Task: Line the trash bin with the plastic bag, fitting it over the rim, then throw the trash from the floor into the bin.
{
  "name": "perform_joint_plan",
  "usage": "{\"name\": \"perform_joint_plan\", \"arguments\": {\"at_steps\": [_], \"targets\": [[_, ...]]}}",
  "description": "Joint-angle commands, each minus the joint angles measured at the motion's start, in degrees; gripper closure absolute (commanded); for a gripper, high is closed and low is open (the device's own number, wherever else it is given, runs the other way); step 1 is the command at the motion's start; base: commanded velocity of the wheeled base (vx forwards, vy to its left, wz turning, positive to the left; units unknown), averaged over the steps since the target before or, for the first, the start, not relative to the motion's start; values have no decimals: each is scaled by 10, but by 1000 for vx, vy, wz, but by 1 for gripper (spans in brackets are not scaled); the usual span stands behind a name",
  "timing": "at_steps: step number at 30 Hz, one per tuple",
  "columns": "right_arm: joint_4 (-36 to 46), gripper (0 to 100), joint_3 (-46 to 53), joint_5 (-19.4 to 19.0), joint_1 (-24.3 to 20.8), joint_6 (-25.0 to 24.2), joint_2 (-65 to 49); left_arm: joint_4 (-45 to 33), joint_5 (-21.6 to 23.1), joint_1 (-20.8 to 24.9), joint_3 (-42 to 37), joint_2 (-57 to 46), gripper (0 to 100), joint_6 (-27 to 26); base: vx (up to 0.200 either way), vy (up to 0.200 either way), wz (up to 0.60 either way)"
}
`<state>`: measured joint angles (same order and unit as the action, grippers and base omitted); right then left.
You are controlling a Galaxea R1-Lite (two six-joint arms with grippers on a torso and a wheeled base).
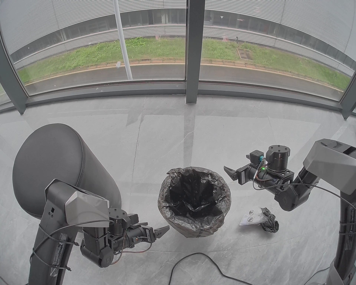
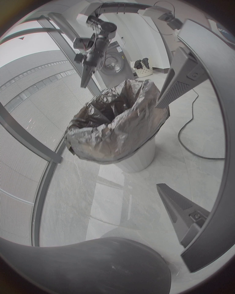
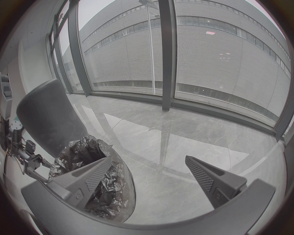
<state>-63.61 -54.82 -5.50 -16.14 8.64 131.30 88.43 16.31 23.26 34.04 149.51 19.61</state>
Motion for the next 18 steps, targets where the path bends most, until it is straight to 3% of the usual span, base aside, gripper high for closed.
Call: {"name": "perform_joint_plan", "arguments": {"at_steps": [1,11,18], "targets": [[-4,0,57,-11,13,0,-78,0,-18,-24,34,18,0,2,0,0,0],[-15,0,143,-17,37,-28,-156,-8,-19,-35,98,32,0,6,0,0,0],[-15,0,159,-14,42,-28,-180,-56,-19,-39,140,32,0,5,0,0,0]]}}
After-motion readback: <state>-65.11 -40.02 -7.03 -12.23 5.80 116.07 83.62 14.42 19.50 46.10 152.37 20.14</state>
